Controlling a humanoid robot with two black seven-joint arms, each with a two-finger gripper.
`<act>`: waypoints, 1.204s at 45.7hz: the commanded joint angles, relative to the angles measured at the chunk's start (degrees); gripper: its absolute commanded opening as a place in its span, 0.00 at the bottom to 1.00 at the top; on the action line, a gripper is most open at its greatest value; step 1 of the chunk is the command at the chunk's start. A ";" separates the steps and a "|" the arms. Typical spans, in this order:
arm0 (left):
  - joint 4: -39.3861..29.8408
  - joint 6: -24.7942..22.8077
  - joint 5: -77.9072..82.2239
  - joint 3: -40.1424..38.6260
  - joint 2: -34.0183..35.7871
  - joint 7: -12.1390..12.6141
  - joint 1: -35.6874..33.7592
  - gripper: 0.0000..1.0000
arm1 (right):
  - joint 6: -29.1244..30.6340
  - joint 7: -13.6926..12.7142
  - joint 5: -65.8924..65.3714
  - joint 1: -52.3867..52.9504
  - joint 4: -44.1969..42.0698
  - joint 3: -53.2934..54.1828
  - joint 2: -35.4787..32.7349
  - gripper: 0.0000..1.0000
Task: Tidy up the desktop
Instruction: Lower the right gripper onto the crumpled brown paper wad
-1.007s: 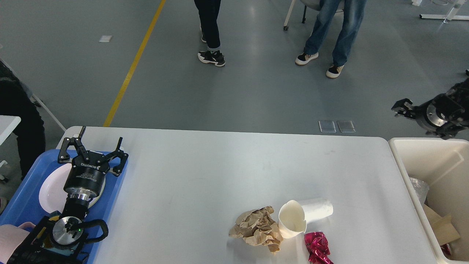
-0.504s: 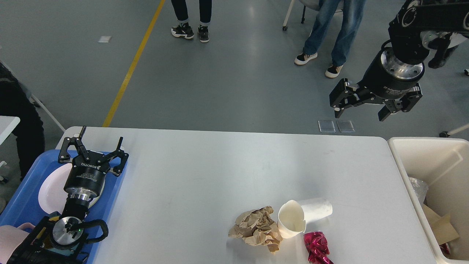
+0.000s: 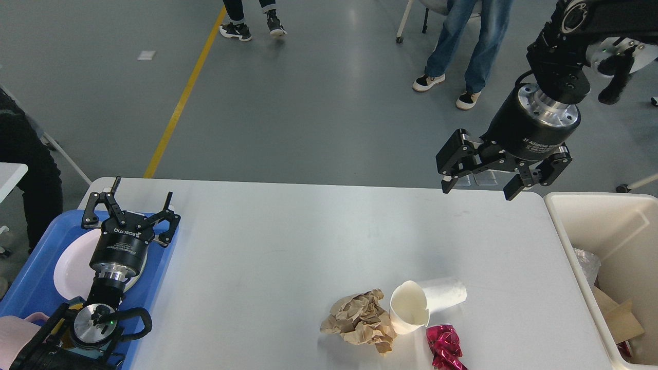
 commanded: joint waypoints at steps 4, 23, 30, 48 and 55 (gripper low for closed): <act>0.00 0.00 0.00 0.00 0.00 0.00 0.00 0.96 | -4.46 -0.09 1.22 -8.37 -0.06 6.83 2.27 1.00; 0.00 0.00 0.00 0.00 0.00 0.00 0.00 0.96 | -25.02 -6.76 0.34 -29.46 -0.41 24.23 16.16 0.98; 0.00 0.00 0.00 0.00 0.00 0.00 0.00 0.97 | -31.52 -7.65 -0.10 -36.23 -2.17 25.03 19.24 0.98; 0.00 0.00 0.00 0.00 0.00 0.00 0.00 0.96 | -40.93 -7.73 -1.68 -42.83 -6.65 22.83 20.82 0.92; 0.00 0.00 0.00 0.00 0.00 0.00 0.00 0.96 | -41.99 -7.65 -1.86 -45.38 -8.58 22.74 21.44 0.92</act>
